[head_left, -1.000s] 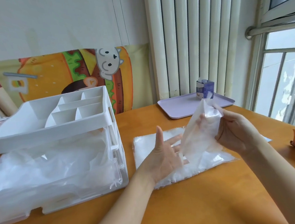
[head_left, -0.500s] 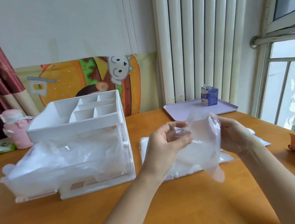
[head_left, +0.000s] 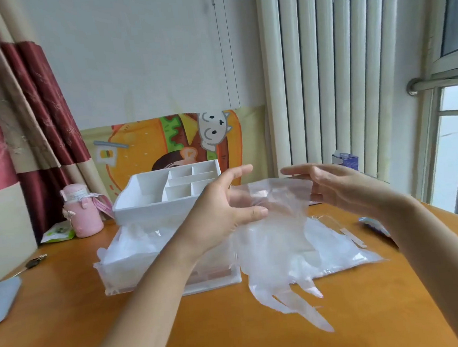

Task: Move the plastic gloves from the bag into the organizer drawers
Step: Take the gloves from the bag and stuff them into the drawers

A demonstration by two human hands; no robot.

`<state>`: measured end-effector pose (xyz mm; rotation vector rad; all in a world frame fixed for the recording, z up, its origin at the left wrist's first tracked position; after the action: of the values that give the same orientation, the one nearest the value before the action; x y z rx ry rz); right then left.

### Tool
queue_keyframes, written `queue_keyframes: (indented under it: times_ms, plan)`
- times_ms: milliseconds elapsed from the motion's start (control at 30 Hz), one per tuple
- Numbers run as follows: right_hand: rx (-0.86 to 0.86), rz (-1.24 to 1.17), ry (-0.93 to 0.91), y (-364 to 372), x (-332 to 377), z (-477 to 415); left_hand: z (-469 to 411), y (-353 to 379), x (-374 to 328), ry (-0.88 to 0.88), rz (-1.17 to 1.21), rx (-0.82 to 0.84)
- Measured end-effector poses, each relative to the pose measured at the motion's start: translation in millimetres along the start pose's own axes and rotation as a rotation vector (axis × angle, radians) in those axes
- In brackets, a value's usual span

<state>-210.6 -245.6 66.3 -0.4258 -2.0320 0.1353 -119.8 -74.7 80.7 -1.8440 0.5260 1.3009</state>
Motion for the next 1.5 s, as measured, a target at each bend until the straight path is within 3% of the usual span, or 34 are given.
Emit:
queue_keyframes:
  times_ms: [133, 267, 367, 600, 733, 867, 1000, 1133, 1200, 1300, 1367, 1500]
  plan:
    - [0.199, 0.336, -0.017, 54.4, 55.1, -29.2, 11.8, -20.2, -6.0, -0.077, -0.089, -0.045]
    - [0.218, 0.611, -0.033, 86.0, 71.6, -52.8, 19.2, -39.5, -2.9, -0.143, -0.136, -0.054]
    - [0.148, 0.545, -0.109, 99.2, 77.8, -64.4, 26.7, -55.9, 2.1, -0.172, -0.175, -0.026]
    - [-0.258, 0.216, -0.117, 74.9, 74.3, -75.4, 32.4, -124.7, 31.8, -0.340, 0.006, -0.018]
    - [-0.299, 0.154, -0.037, 79.0, 50.8, -76.1, 25.1, -166.1, 35.4, -0.394, 0.187, -0.193]
    - [-0.139, 0.405, -0.052, 97.3, 33.6, -79.6, 20.3, -180.7, 29.3, -0.441, -0.148, -0.445]
    - [0.013, 0.671, -0.107, 113.0, 23.9, -84.1, 10.1, -177.5, 46.2, -0.495, -0.475, -0.426]
    - [0.110, 0.876, -0.156, 129.9, 17.7, -89.6, 10.7, -183.9, 43.5, -0.482, -0.751, -0.586]
    - [0.106, 0.927, -0.158, 133.2, 16.5, -91.4, 15.5, -184.3, 29.5, -0.400, -0.899, -0.699]
    - [0.105, 1.002, -0.145, 135.9, 14.2, -91.3, 26.4, -168.0, 1.3, -0.129, -0.990, -0.833]
    - [0.106, 1.045, -0.128, 138.1, 11.8, -90.1, 27.9, -143.1, -2.1, -0.057, -0.902, -0.712]
    - [0.160, 1.077, -0.078, 144.8, 6.9, -88.3, 8.1, -97.9, 44.2, -0.310, -1.029, -0.236]
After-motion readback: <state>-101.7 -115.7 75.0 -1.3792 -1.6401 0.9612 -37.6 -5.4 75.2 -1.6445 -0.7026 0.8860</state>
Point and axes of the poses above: each hand's wrist, its own z-axis away from the middle knuckle, its own y-axis out of the palm, x = y × z, the point moved 7 cm from there along -z, towards the middle knuckle, and after that the axes turned 15 degrees about -y, right-handed, at the moved point
